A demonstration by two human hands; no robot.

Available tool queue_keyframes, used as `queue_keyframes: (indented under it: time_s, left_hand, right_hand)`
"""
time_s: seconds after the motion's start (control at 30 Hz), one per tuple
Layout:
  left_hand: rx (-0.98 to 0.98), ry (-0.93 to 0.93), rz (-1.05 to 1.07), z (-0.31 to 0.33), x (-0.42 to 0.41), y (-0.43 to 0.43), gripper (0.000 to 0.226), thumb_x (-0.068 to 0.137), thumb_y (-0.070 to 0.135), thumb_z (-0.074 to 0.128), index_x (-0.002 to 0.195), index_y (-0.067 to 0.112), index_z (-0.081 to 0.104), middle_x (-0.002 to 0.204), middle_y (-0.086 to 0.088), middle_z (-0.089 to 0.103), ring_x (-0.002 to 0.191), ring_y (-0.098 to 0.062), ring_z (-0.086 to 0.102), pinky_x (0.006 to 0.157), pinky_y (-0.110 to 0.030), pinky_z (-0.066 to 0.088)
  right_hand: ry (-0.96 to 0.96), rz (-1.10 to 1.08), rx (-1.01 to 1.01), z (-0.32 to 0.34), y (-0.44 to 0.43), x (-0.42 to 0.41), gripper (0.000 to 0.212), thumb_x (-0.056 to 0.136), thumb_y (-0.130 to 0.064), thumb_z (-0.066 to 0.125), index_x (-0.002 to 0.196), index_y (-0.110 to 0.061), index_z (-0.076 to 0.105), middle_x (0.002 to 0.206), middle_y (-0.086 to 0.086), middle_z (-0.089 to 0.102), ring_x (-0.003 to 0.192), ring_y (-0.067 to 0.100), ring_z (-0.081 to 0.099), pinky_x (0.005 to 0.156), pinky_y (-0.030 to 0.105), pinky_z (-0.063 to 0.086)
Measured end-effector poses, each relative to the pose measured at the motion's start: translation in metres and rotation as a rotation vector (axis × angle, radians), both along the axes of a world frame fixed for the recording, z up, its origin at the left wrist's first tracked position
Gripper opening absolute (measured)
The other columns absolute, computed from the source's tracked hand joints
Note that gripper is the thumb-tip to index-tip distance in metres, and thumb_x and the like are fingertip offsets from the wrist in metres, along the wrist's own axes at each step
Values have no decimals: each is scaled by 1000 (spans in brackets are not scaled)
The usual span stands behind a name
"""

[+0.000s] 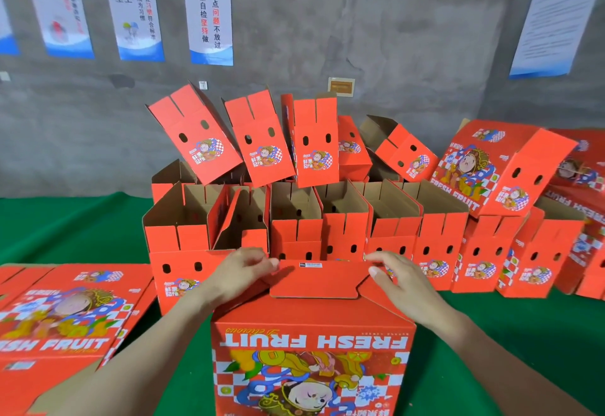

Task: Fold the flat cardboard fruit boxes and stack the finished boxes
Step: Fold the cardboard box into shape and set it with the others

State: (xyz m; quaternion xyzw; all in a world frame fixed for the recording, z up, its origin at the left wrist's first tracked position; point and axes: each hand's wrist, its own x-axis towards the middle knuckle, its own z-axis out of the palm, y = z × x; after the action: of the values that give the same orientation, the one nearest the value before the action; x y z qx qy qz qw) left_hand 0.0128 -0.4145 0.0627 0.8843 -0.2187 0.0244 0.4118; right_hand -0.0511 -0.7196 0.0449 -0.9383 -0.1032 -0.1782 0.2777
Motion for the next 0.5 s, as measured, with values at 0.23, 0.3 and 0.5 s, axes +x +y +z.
queue_keyframes:
  time_s: [0.23,0.3,0.5]
  left_hand:
    - [328,100,16,4,5,0,75,79,42,74,143,28,37,135,-6,46,129,-27,39,111,-42,32]
    - [399,87,17,6,7,-4,75,80,45,72,145,29,37,134,-6,44,130,-28,37,112,-42,30]
    - [523,18,51,6,10,-11,78,78,46,72,145,28,37,135,-7,44,130,-29,35,112,-37,26]
  right_hand:
    - [326,104,-91,26,15,17,43,91,-31,62,132,-32,49,137,-11,47,117,3,43,98,21,34]
    - [430,95,-119,31,20,22,48,88,-31,65,132,-34,47,137,-9,46,118,10,46,100,28,40]
    - [460,19,-269,32,31,35,61,81,-32,71,134,-32,40,135,-2,43,118,17,44,91,30,38]
